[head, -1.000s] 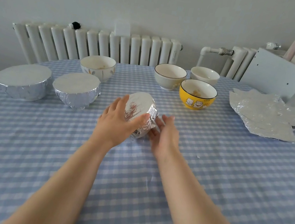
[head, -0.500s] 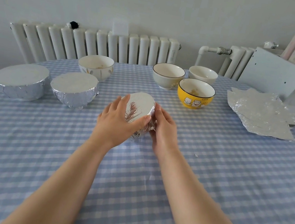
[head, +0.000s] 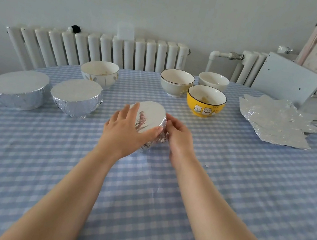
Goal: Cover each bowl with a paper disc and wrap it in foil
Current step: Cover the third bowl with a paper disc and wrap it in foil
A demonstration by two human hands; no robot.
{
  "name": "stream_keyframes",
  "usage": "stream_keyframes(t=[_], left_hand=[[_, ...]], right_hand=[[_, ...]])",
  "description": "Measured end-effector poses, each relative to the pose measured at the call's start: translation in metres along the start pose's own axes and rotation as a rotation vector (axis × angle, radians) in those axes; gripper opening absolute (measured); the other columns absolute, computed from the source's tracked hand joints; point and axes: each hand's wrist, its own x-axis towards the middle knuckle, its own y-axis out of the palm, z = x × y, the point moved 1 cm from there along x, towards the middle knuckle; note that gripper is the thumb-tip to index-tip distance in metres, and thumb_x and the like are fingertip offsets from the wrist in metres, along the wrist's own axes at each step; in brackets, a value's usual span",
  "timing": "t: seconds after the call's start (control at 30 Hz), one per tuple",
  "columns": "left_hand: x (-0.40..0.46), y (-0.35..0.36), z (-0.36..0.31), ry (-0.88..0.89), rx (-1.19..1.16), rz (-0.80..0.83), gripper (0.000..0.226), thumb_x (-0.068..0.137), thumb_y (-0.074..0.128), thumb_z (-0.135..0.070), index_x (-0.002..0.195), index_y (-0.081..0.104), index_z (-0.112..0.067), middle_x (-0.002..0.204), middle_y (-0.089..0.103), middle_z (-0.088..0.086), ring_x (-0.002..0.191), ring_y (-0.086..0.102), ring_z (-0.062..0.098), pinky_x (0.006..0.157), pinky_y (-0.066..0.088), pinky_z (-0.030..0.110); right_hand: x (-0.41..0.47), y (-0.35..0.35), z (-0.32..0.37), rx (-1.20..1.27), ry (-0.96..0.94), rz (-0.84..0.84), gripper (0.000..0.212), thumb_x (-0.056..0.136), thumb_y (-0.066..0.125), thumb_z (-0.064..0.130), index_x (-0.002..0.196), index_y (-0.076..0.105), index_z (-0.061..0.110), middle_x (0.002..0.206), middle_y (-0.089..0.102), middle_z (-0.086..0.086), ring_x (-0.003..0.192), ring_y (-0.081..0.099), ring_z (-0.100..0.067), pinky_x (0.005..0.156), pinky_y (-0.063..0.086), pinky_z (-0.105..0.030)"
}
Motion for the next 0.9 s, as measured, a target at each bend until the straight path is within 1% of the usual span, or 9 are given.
stream_keyframes(t=[0.1, 0.23, 0.33, 0.4, 0.5, 0.57, 0.73, 0.8, 0.9], left_hand=[[0.001, 0.003, -0.010, 0.041, 0.117, 0.005, 0.105, 0.075, 0.044, -0.084, 0.157, 0.007, -0.028, 0.166, 0.006, 0.005, 0.151, 0.006, 0.026, 0.120, 0.009, 0.046], [0.000, 0.010, -0.020, 0.104, 0.279, 0.006, 0.110, 0.072, 0.037, -0.089, 0.157, 0.005, -0.026, 0.165, 0.007, 0.007, 0.151, 0.005, 0.033, 0.120, 0.010, 0.049], [-0.001, 0.010, -0.023, 0.129, 0.330, 0.046, 0.120, 0.060, 0.021, -0.096, 0.157, 0.003, -0.027, 0.166, 0.005, 0.007, 0.151, 0.004, 0.036, 0.119, 0.009, 0.050], [0.000, 0.007, -0.021, 0.134, 0.293, 0.081, 0.125, 0.053, 0.012, -0.098, 0.157, 0.001, -0.029, 0.166, 0.001, 0.007, 0.151, 0.001, 0.035, 0.119, 0.007, 0.051], [0.009, -0.002, -0.009, 0.147, 0.103, 0.050, 0.129, 0.050, -0.001, -0.103, 0.157, 0.003, -0.032, 0.166, 0.003, 0.006, 0.152, 0.003, 0.029, 0.121, 0.011, 0.053], [0.017, -0.007, 0.001, 0.169, 0.025, -0.009, 0.128, 0.052, -0.001, -0.104, 0.157, 0.009, -0.031, 0.166, 0.008, 0.003, 0.153, 0.004, 0.025, 0.122, 0.011, 0.052], [0.014, 0.000, 0.018, 0.272, -0.114, 0.024, 0.127, 0.055, 0.019, -0.105, 0.156, 0.024, -0.027, 0.164, 0.019, -0.003, 0.152, 0.008, 0.019, 0.123, 0.012, 0.044], [0.015, 0.004, 0.018, 0.268, -0.119, -0.001, 0.123, 0.057, 0.026, -0.103, 0.155, 0.026, -0.027, 0.163, 0.021, -0.004, 0.151, 0.010, 0.017, 0.122, 0.016, 0.044], [0.009, 0.009, 0.012, 0.231, -0.158, -0.051, 0.116, 0.065, 0.016, -0.099, 0.155, 0.026, -0.026, 0.163, 0.021, 0.000, 0.151, 0.013, 0.018, 0.122, 0.014, 0.044]], right_hand=[[0.002, -0.014, 0.004, -0.282, -0.213, -0.076, 0.034, 0.104, 0.044, 0.015, 0.134, 0.059, 0.018, 0.134, 0.061, 0.005, 0.122, 0.055, -0.005, 0.101, 0.042, -0.019], [-0.005, -0.025, 0.005, -0.324, -0.234, 0.014, 0.031, 0.105, 0.045, 0.027, 0.125, 0.066, 0.017, 0.115, 0.067, 0.010, 0.107, 0.059, 0.003, 0.083, 0.043, -0.004], [-0.007, -0.033, 0.006, -0.353, -0.226, 0.057, 0.028, 0.104, 0.043, 0.034, 0.118, 0.066, 0.026, 0.108, 0.065, 0.018, 0.105, 0.059, 0.003, 0.093, 0.045, -0.014], [-0.008, -0.036, 0.003, -0.340, -0.213, 0.065, 0.023, 0.103, 0.047, 0.035, 0.116, 0.064, 0.027, 0.107, 0.064, 0.020, 0.099, 0.059, 0.006, 0.092, 0.046, -0.019], [-0.009, -0.037, -0.002, -0.322, -0.183, 0.046, 0.043, 0.098, 0.058, 0.033, 0.137, 0.054, 0.014, 0.128, 0.062, 0.006, 0.110, 0.059, -0.002, 0.085, 0.044, -0.013], [-0.007, -0.039, -0.006, -0.303, -0.161, 0.019, 0.049, 0.094, 0.064, 0.036, 0.137, 0.053, 0.014, 0.130, 0.061, 0.005, 0.114, 0.059, -0.005, 0.080, 0.045, -0.012], [-0.005, -0.038, -0.008, -0.312, -0.193, -0.015, 0.032, 0.093, 0.067, 0.032, 0.120, 0.062, 0.015, 0.109, 0.068, 0.009, 0.101, 0.064, -0.002, 0.080, 0.051, -0.015], [-0.001, -0.039, -0.008, -0.303, -0.197, -0.005, 0.026, 0.094, 0.065, 0.031, 0.115, 0.065, 0.015, 0.104, 0.070, 0.009, 0.094, 0.065, 0.002, 0.074, 0.051, -0.011], [0.009, -0.041, -0.005, -0.304, -0.185, 0.022, 0.026, 0.096, 0.062, 0.030, 0.115, 0.069, 0.013, 0.096, 0.071, 0.011, 0.081, 0.063, 0.006, 0.071, 0.047, -0.012]])
